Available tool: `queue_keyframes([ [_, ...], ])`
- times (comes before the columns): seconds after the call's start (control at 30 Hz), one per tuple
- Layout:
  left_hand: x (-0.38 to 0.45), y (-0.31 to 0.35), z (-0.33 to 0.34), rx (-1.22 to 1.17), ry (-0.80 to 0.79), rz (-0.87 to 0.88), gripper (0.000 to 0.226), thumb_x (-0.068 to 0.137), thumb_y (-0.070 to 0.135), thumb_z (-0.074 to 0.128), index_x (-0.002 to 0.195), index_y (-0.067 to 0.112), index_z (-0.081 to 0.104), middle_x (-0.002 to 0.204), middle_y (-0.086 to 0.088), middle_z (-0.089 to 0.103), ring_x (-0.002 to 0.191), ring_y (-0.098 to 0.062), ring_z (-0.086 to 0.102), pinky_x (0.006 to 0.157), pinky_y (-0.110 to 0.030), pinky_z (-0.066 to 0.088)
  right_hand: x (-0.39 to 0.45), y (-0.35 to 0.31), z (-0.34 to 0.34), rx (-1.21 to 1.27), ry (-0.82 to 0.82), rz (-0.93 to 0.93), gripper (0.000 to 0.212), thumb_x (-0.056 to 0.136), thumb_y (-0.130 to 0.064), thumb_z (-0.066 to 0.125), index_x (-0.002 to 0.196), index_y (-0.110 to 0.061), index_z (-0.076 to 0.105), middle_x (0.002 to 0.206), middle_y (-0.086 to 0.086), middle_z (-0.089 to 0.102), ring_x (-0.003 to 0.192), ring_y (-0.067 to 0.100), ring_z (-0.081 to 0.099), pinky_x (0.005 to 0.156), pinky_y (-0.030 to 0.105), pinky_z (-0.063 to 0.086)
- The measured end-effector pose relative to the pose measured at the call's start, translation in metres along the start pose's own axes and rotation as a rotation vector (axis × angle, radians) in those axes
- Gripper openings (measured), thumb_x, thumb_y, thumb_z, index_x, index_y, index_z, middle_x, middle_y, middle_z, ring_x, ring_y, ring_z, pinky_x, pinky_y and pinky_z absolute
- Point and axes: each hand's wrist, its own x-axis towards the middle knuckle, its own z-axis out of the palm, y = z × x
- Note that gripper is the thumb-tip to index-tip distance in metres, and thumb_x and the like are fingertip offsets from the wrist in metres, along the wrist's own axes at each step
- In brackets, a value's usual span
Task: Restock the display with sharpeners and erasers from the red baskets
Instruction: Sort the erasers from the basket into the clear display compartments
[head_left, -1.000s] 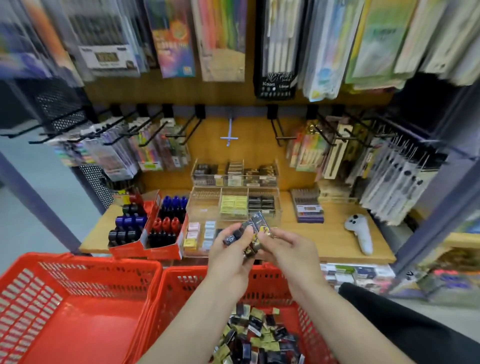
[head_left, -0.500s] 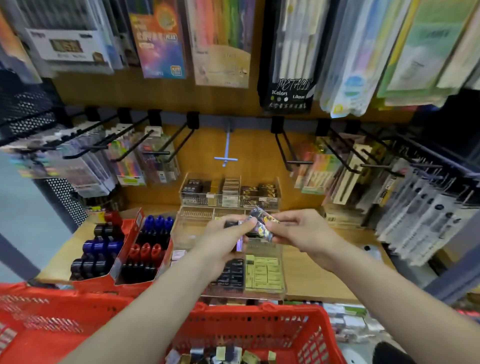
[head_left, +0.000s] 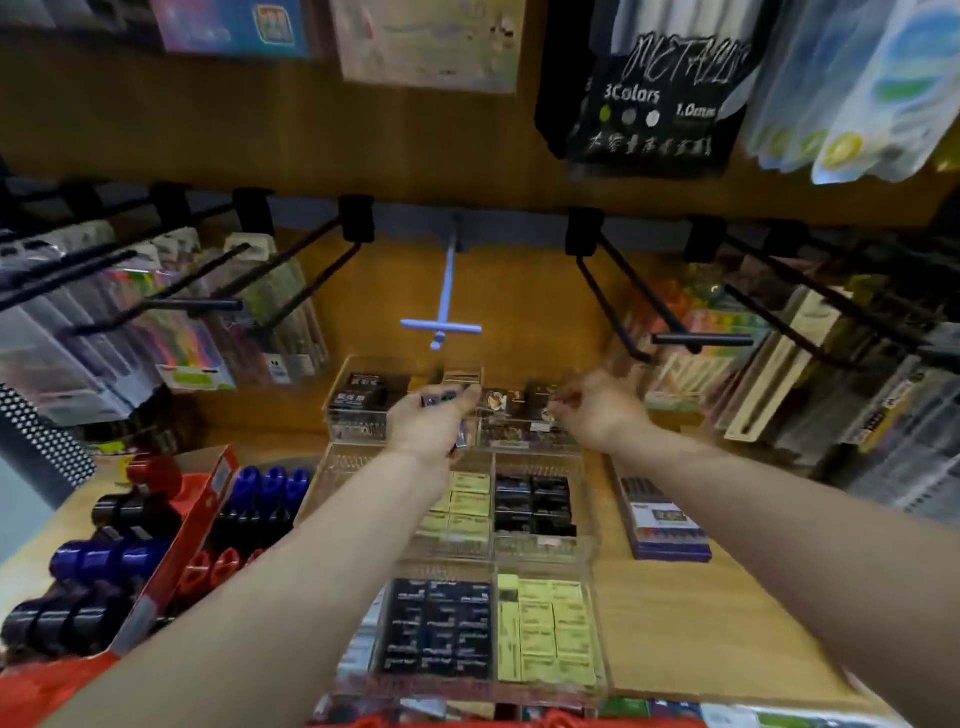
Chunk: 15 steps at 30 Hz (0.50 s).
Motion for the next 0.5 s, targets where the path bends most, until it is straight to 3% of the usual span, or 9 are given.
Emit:
queue_keyframes([
  [0.2,0.01,-0.009,0.004,0.02,0.015,0.022,0.015,0.083,0.014,0.078,0.093,0.012,0.068,0.088,-0.012,0.071,0.053,-0.014,0.054,0.051,-0.023,0.046,0.0,-0.001,0.004,-0.28,-0.001,-0.045,0.031,0.102,-0.037,0.045,0.109,-0.015,0.066,0.101,0.009,0.065,0.091,0.025,0.063,0.087,0.039,0.052],
  [0.27,0.008,-0.008,0.005,0.012,0.009,0.031,0.016,0.083,0.013,0.078,0.096,0.01,0.068,0.093,-0.014,0.074,0.056,-0.015,0.054,0.053,-0.025,0.047,-0.011,-0.002,0.004,-0.338,0.044,-0.181,0.041,0.104,-0.041,0.032,0.105,-0.018,0.067,0.108,0.009,0.062,0.101,0.029,0.058,0.095,0.044,0.044],
  [0.37,0.003,-0.006,0.006,0.019,0.01,0.046,0.024,0.083,0.013,0.078,0.105,0.008,0.069,0.087,-0.007,0.073,0.056,-0.013,0.055,0.053,-0.024,0.048,-0.028,-0.001,0.012,-0.362,-0.005,-0.377,0.05,0.102,-0.052,0.022,0.113,-0.028,0.064,0.12,0.0,0.056,0.12,0.024,0.047,0.1,0.053,0.029],
  [0.5,-0.004,-0.004,0.008,0.008,0.002,0.036,0.027,0.084,0.011,0.076,0.109,0.006,0.067,0.083,-0.006,0.069,0.061,-0.015,0.055,0.056,-0.025,0.05,-0.031,0.012,0.017,-0.381,0.008,-0.344,0.059,0.097,-0.064,0.018,0.112,-0.03,0.064,0.117,-0.008,0.059,0.122,0.016,0.048,0.104,0.056,0.021],
])
